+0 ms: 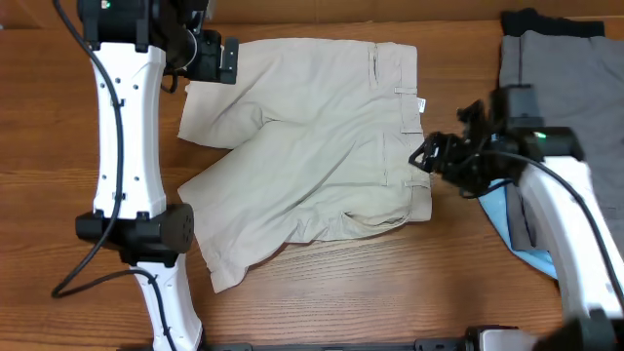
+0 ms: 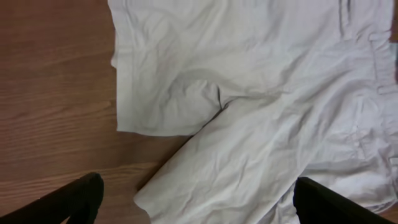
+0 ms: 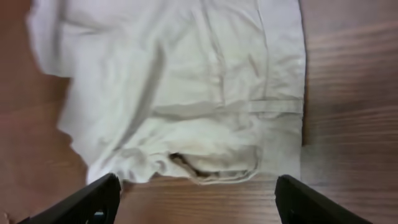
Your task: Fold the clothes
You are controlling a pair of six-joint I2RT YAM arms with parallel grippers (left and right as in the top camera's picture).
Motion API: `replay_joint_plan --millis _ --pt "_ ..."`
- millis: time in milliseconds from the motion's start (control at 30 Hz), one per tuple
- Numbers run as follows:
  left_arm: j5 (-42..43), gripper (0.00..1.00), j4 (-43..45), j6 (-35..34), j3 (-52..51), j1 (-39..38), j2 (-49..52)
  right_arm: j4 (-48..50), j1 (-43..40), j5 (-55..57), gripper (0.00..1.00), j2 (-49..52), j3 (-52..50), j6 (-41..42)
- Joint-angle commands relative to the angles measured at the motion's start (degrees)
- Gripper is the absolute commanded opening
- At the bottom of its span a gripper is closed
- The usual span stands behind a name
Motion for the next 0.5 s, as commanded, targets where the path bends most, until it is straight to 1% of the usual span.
replay_joint_plan --millis 0,133,167,233,300,367,467 --pt "1.05 1.00 -0.31 0.39 2.69 0.04 -8.98 -3.67 0.15 1.53 0.83 -8.11 3.48 -0.13" --pt "1.07 1.00 -0.33 -1.09 2.45 -0.28 -14.25 -7.61 0.15 2.60 0.83 -15.19 3.48 2.05" --pt "1.18 1.00 -0.33 -2.45 1.79 -0.39 -16.61 -9.49 0.15 3.21 0.83 -17.49 3.45 2.67" --pt "1.25 1.00 -0.31 -2.86 -0.61 -0.96 -19.80 -11.69 0.15 3.85 0.82 -19.87 3.45 3.32" --pt "1.09 1.00 -0.33 -3.23 -5.03 -2.01 -23.32 -14.34 0.17 5.22 0.82 -21.90 3.43 4.46" --pt "-0.57 1.00 -0.31 -5.01 -10.93 -3.30 -26.34 -16.02 0.22 5.99 0.82 -22.56 3.28 5.49" --pt "-3.74 1.00 -0.31 -8.04 -21.40 -4.87 -28.59 -16.28 1.62 5.99 0.82 -22.43 1.40 6.45"
